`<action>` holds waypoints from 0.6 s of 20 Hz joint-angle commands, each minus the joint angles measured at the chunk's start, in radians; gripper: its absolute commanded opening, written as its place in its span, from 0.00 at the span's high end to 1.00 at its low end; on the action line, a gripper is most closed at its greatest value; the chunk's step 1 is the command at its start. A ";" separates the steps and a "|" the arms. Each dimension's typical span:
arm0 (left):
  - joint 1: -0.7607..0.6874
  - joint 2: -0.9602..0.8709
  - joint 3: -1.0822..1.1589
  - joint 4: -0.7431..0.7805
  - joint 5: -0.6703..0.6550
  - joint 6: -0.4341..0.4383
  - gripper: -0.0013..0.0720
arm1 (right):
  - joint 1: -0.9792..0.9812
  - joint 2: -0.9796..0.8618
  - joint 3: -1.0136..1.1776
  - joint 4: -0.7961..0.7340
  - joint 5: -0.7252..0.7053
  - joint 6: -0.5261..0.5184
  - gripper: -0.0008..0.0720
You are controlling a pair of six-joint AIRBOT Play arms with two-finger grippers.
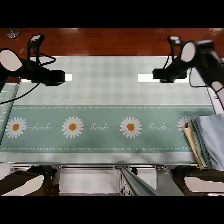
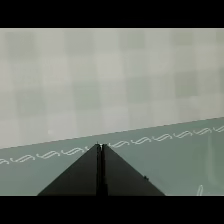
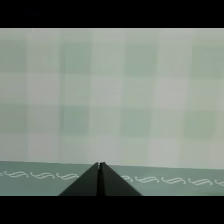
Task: Fold the shirts.
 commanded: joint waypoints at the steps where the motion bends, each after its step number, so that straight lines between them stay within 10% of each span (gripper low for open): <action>1: 0.038 -0.021 -0.025 0.047 0.003 0.020 0.95 | 0.042 -0.032 -0.090 -0.080 -0.014 0.051 0.95; 12: 0.043 -0.032 -0.027 0.046 0.000 0.019 0.95 | 0.042 -0.029 -0.090 -0.081 -0.010 0.049 0.95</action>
